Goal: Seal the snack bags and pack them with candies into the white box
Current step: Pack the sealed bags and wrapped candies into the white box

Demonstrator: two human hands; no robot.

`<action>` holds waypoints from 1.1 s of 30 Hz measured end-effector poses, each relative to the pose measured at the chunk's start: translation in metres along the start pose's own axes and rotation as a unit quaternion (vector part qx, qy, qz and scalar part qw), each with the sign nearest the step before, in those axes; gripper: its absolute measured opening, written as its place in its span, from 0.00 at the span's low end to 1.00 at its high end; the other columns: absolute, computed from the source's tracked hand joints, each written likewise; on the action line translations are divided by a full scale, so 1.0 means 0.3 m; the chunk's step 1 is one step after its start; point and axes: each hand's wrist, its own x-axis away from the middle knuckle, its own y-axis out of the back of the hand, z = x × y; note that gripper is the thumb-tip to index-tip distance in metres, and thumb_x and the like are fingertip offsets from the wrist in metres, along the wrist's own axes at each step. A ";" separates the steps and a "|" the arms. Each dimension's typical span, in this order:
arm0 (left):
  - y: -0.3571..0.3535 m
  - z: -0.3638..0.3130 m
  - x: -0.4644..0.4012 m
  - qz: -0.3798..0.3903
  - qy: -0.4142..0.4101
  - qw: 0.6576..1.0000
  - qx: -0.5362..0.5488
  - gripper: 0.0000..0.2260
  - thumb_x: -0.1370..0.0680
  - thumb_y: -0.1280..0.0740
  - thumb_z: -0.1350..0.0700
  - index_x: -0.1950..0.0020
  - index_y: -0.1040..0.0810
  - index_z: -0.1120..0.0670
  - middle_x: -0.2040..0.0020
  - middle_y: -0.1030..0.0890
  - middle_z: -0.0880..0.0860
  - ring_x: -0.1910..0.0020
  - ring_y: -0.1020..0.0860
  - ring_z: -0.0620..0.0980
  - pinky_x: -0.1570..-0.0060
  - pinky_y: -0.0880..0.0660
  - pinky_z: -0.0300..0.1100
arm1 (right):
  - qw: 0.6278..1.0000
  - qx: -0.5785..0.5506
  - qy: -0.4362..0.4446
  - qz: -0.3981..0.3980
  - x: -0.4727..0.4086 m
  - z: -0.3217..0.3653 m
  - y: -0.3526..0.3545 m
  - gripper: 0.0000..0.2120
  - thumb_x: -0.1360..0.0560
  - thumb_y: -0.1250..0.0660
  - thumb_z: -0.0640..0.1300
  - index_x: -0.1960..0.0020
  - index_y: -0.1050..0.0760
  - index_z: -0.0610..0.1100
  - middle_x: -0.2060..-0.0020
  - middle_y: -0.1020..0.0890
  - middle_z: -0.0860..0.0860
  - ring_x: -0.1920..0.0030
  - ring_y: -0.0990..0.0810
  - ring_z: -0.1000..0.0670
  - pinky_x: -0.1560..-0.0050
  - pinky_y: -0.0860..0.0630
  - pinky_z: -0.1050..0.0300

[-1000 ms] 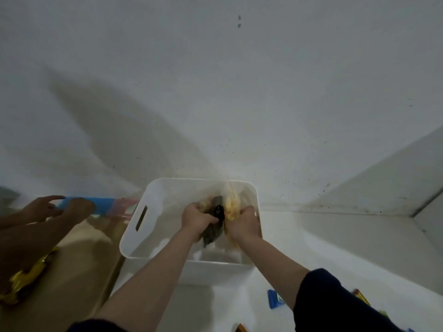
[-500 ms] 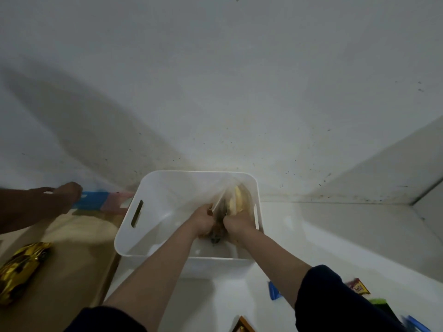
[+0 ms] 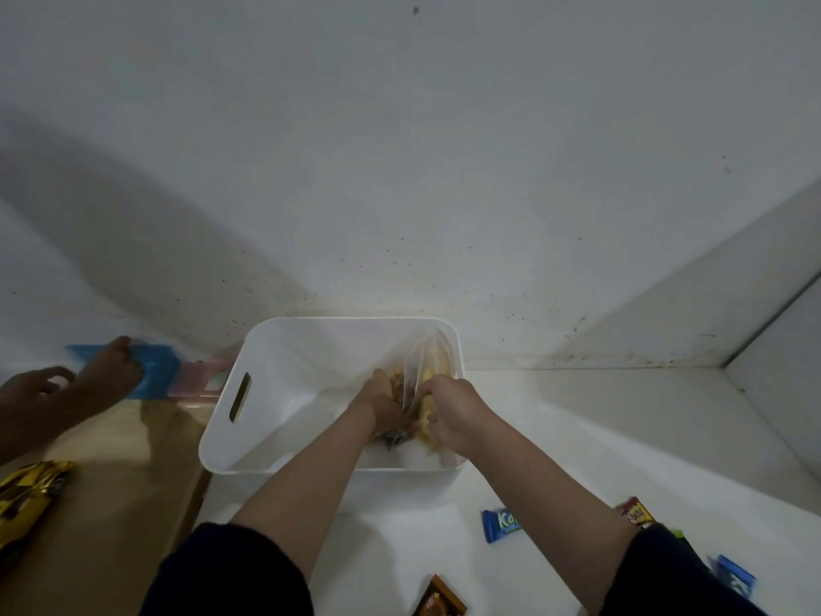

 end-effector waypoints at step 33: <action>-0.931 -0.503 0.938 -0.124 -0.176 0.973 0.086 0.14 0.26 0.35 0.56 0.41 0.28 0.55 0.41 0.28 0.55 0.41 0.27 0.55 0.43 0.27 0.49 | 0.964 0.011 0.102 -0.245 0.604 -0.420 1.128 0.06 0.27 0.37 0.35 0.60 0.28 0.32 0.66 0.31 0.34 0.42 0.35 0.50 0.66 0.38 0.58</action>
